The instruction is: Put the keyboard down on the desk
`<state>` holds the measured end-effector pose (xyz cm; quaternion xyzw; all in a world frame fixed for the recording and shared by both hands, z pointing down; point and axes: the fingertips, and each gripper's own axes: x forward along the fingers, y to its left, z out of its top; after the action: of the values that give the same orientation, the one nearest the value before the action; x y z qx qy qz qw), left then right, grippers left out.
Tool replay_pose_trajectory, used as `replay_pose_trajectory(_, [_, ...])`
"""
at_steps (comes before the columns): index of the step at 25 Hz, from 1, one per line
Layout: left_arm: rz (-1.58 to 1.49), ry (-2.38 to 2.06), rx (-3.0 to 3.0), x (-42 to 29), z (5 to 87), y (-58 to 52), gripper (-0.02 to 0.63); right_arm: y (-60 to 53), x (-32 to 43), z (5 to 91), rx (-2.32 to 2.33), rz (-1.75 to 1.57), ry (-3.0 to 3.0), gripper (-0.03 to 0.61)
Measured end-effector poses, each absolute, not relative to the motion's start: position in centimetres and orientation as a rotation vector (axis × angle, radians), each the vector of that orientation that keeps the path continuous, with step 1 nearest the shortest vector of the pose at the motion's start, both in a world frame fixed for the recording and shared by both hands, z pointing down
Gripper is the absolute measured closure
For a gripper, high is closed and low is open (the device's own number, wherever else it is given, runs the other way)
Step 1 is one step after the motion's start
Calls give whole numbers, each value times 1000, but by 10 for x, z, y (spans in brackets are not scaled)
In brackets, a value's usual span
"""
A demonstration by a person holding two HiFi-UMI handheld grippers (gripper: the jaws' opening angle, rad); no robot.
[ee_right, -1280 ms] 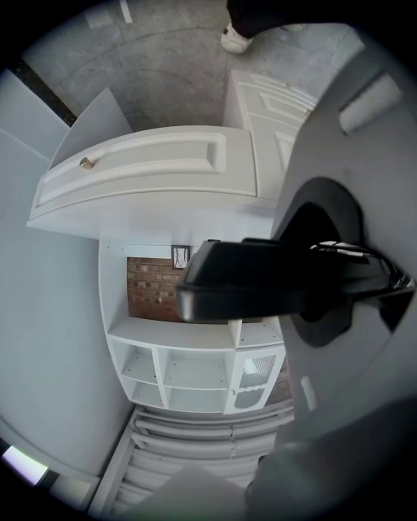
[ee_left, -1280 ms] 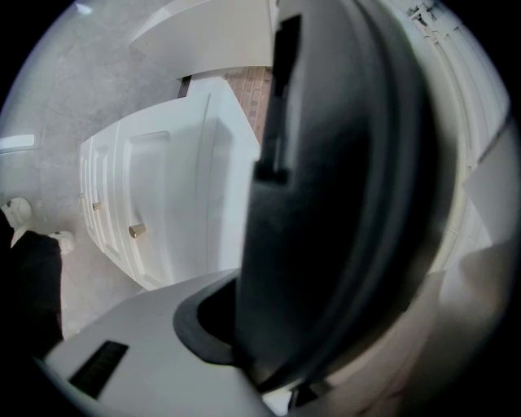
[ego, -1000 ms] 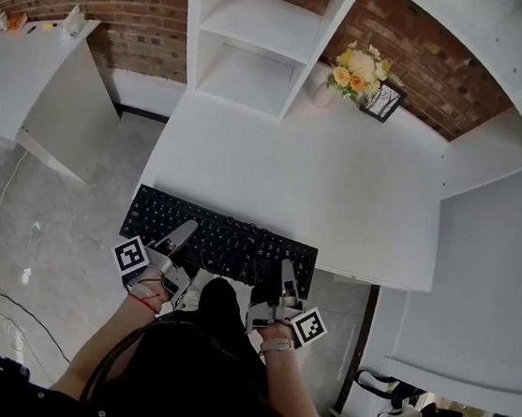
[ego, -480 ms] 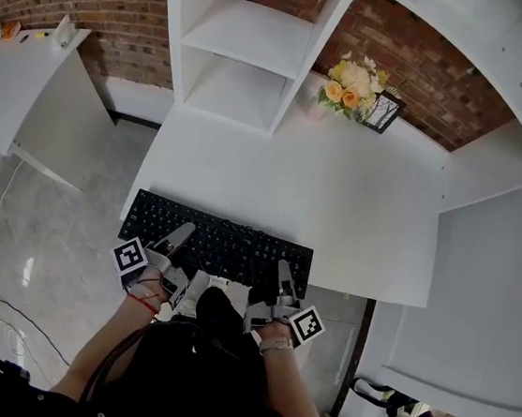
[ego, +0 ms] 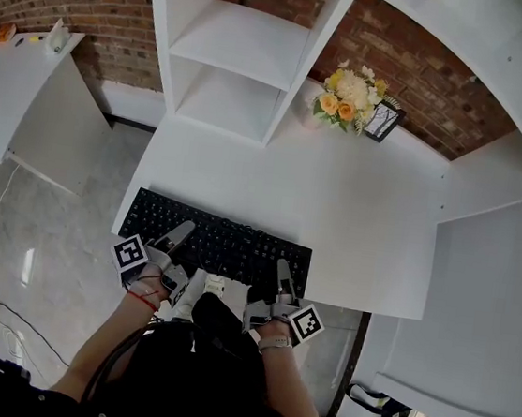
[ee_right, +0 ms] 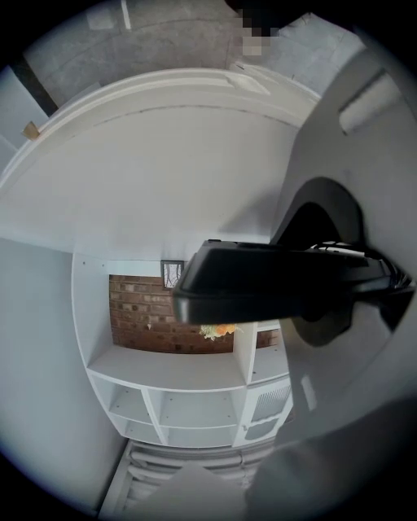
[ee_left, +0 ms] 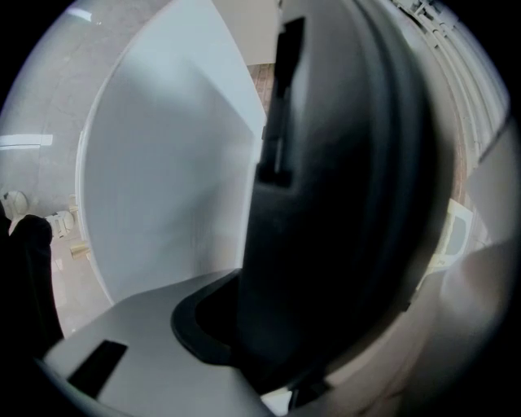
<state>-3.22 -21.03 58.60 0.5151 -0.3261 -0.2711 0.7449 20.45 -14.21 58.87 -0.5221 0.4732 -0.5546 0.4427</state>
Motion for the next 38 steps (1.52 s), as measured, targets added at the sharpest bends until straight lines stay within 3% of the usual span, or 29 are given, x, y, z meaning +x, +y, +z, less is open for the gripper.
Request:
replay_pose_trajectory(29, [-569, -729, 1073, 0, 601, -298, 508, -227, 236, 600, -1347, -1445, 1054, 503])
replay_pose_trajectory(38, [-599, -679, 1086, 7, 592, -305, 467, -231, 240, 603, -1402, -1495, 985, 506])
